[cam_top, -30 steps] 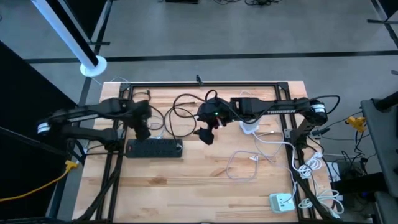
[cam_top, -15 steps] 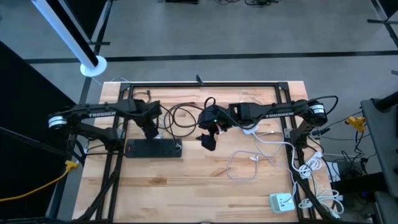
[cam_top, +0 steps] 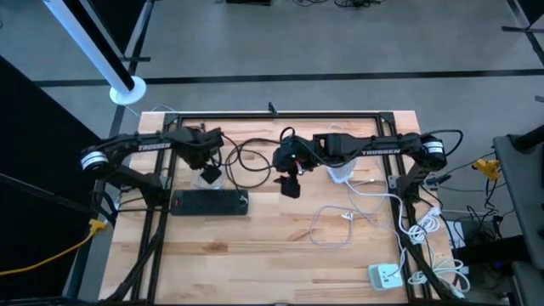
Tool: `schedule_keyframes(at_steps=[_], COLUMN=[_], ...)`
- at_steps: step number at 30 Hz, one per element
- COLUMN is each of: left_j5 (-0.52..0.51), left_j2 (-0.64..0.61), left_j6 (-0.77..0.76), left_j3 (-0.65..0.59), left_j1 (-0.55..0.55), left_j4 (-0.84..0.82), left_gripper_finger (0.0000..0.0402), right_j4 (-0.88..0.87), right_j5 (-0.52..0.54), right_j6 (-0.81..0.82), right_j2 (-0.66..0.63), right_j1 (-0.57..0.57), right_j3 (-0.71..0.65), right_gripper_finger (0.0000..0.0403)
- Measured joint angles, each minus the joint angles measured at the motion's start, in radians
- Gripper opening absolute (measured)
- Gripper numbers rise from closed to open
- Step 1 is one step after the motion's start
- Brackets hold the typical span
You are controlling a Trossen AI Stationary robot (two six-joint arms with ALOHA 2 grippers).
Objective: Insert USB
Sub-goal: Insert the light blue charger cable into the black outlet extension
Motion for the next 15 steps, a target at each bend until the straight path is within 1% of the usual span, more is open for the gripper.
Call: schedule_keyframes(at_steps=[4, 8, 10, 11, 14, 15], left_j5=[0.005, 0.004, 0.011, 0.013, 0.018, 0.017], left_j2=[0.058, 0.103, 0.119, 0.124, 0.123, 0.113], left_j6=[-0.011, -0.017, -0.017, -0.017, -0.018, -0.021], left_j3=[0.0, 0.0, 0.001, 0.002, 0.002, 0.002], left_j1=[0.0, 0.0, 0.0, 0.0, 0.0, 0.0], left_j4=[0.029, 0.089, 0.098, 0.098, 0.097, 0.095], left_gripper_finger=[0.0229, 0.0185, 0.0147, 0.0121, 0.0032, 0.002], right_j4=[-0.002, -0.016, -0.029, -0.034, -0.047, -0.049], right_j5=[-0.001, -0.017, -0.027, -0.028, -0.032, -0.037], right_j6=[-0.055, -0.098, -0.113, -0.119, -0.145, -0.154], right_j2=[0.0, 0.0, 0.0, 0.0, 0.0, 0.0], right_j1=[-0.019, -0.039, -0.048, -0.051, -0.062, -0.066], right_j3=[-0.005, -0.006, -0.006, -0.006, -0.006, -0.006], right_gripper_finger=[0.0229, 0.0222, 0.022, 0.0218, 0.0215, 0.0215])
